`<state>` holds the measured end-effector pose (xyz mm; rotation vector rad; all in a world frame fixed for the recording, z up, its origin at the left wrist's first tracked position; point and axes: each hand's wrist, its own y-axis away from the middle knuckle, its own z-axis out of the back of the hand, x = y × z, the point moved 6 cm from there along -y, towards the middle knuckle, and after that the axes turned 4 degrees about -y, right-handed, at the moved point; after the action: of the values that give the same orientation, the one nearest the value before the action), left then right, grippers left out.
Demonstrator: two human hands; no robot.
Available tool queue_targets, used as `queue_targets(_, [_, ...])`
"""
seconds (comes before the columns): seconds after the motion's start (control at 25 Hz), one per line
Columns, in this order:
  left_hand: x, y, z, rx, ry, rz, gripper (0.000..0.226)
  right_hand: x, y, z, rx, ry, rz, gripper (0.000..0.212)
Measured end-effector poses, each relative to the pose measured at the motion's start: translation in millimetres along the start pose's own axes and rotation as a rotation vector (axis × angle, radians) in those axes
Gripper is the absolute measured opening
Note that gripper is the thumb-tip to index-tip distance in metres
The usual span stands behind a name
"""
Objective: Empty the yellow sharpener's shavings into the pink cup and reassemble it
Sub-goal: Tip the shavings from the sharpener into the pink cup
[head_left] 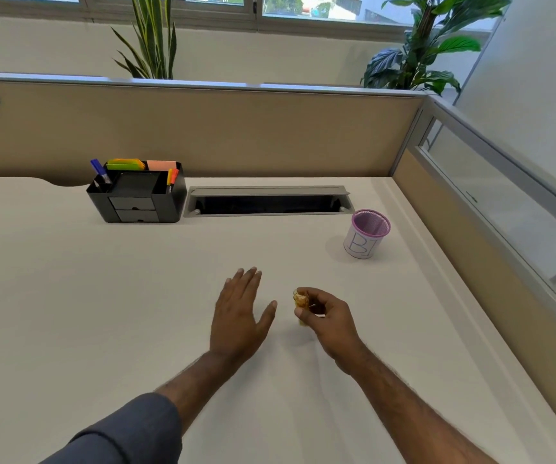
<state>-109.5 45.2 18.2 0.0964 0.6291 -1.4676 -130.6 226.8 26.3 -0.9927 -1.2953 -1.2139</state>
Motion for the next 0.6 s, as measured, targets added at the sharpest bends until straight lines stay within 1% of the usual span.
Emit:
queue_targets(0.12, [-9.9, -11.3, -34.1, 0.146, -0.036, 0.069, 0.075, 6.8, -9.4, 19.4, -0.039, -0.011, 0.026, 0.032])
queue_targets(0.2, [-9.3, -13.8, -50.4, 0.209, -0.075, 0.078, 0.076, 11.8, -18.7, 36.3, -0.097, -0.010, 0.043, 0.032])
queue_targets(0.4, [-1.9, -18.3, -72.6, 0.291, -0.137, 0.044, 0.078, 27.8, -53.8, 83.1, -0.243, 0.023, 0.103, 0.028])
queue_targets(0.52, [4.1, -23.0, -80.1, 0.320, -0.152, 0.078, 0.084, 39.9, -83.8, 112.4, -0.324, 0.126, 0.172, 0.026])
queue_targets(0.6, [5.6, -23.0, -83.3, 0.322, -0.183, 0.083, 0.082, 50.0, -103.6, 131.5, -0.384, 0.222, 0.225, 0.024])
